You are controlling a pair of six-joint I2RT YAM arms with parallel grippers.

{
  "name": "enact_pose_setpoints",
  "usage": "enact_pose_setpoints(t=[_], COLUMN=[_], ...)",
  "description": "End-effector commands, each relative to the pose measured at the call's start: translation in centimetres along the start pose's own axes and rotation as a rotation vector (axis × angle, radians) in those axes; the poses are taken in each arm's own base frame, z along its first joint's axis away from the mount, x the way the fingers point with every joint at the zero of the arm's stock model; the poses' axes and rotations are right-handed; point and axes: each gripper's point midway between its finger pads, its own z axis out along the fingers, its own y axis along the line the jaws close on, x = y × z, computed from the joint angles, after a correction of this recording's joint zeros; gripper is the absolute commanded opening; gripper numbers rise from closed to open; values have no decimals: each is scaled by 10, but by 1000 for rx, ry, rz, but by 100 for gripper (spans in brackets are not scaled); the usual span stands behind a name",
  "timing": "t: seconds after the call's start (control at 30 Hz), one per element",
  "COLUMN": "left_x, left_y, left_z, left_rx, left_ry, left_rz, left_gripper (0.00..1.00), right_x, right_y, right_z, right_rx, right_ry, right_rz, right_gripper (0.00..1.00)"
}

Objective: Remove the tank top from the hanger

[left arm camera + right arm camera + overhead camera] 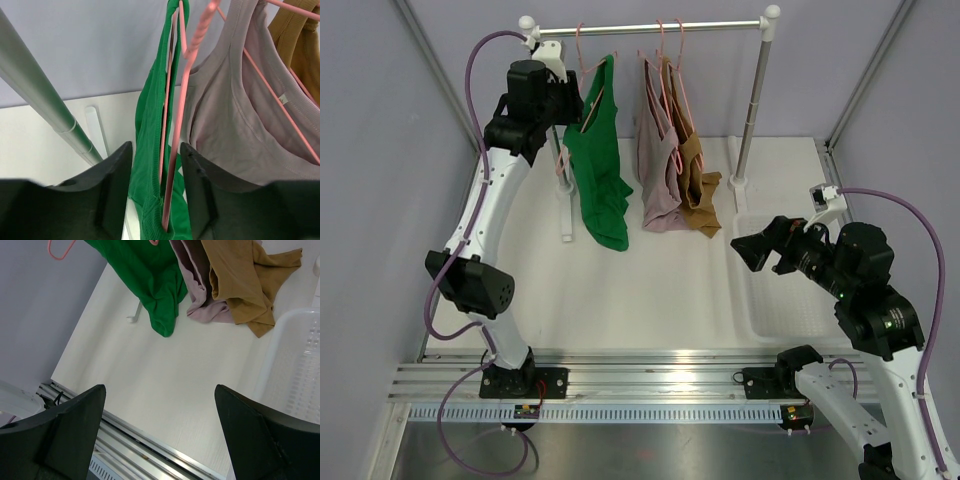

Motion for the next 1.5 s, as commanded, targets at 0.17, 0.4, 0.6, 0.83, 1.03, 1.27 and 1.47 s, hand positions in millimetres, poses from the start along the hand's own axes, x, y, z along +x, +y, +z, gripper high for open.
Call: enact_pose_setpoints(t=[0.17, 0.4, 0.6, 0.83, 1.03, 1.27, 1.47], left_x=[-32, -26, -37, -77, -105, -86, -72], left_y=[-6, -10, -16, -28, -38, -43, -60], left_z=[2, 12, 5, -27, -57, -94, -136], left_rx=[27, 48, 62, 80, 117, 149, 255], left_ry=[-92, -58, -79, -188, -262, -208, -205], left_rz=[37, 35, 19, 0, -20, -101, -173], left_gripper=[36, 20, 0, 0, 0, 0, 0], right_x=[-1, -3, -3, -4, -3, -9, -17], right_y=[9, 9, 9, 10, 9, 14, 23], right_z=[2, 0, -2, -3, -1, 0, 2], right_rx=[-49, -46, -43, -46, -47, -71, -113], right_ry=[2, -6, -11, -14, -13, -28, -33], right_rz=[2, -4, -8, -11, -9, -20, -50], right_gripper=[97, 97, 97, 96, 96, 96, 97])
